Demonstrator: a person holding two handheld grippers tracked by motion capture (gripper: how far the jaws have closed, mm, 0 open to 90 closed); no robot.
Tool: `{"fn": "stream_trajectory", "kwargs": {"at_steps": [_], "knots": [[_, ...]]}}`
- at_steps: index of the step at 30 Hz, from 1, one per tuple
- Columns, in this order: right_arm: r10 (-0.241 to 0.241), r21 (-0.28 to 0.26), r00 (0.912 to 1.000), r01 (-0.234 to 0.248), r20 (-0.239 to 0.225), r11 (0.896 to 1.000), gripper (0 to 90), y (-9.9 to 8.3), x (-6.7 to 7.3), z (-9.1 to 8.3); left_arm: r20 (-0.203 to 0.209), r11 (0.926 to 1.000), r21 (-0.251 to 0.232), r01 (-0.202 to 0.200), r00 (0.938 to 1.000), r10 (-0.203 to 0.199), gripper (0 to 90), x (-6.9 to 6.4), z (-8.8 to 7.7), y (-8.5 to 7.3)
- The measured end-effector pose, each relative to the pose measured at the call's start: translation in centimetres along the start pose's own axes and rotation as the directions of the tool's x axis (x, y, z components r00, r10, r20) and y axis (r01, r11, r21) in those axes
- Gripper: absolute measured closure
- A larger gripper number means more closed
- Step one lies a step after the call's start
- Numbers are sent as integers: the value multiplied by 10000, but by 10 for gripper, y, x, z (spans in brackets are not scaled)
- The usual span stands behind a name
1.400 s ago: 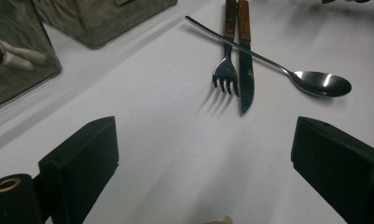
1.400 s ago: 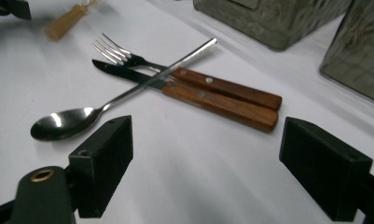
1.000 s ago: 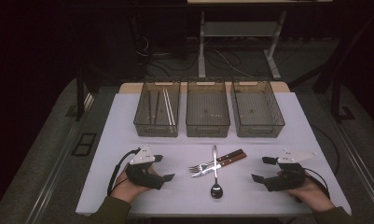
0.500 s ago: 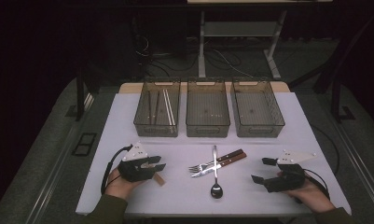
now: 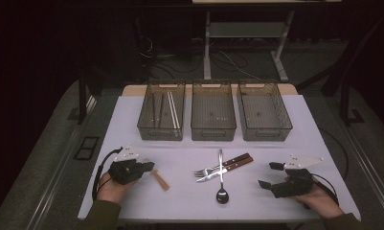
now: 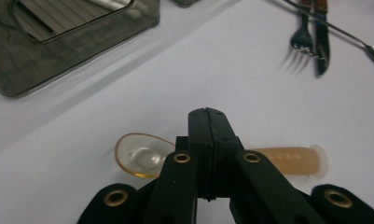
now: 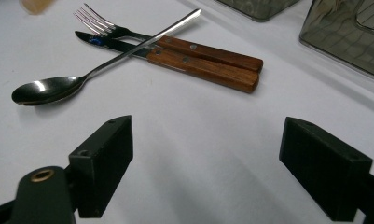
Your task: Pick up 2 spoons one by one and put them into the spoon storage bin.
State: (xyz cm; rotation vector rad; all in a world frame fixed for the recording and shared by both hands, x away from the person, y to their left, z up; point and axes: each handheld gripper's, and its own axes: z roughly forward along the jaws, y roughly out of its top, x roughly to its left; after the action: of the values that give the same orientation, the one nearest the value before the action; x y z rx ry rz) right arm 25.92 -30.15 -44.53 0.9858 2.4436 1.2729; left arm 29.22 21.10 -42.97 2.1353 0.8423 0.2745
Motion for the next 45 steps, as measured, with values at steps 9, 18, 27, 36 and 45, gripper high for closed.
{"fn": "stream_trajectory", "kwargs": {"at_steps": [9,18,27,36,45], "knots": [[35,35,10000,-35,29,10000,173,0,-1,2,-136,9968,800,-83,9999,94,892,5,20,3],[-26,56,10000,25,49,10000,173,0,0,1,-124,9929,1191,-21,9999,36,892,4,19,1],[-129,176,9999,128,74,9998,173,-1,0,1,-161,9901,1399,123,9998,-102,892,0,8,-8],[-124,173,9999,123,80,9998,173,-1,0,2,-162,9900,1370,333,9994,-314,893,-3,-5,-19],[-125,173,9999,123,78,9998,173,-1,0,2,-159,9896,1371,444,9990,-426,892,-8,-16,-29]]}}
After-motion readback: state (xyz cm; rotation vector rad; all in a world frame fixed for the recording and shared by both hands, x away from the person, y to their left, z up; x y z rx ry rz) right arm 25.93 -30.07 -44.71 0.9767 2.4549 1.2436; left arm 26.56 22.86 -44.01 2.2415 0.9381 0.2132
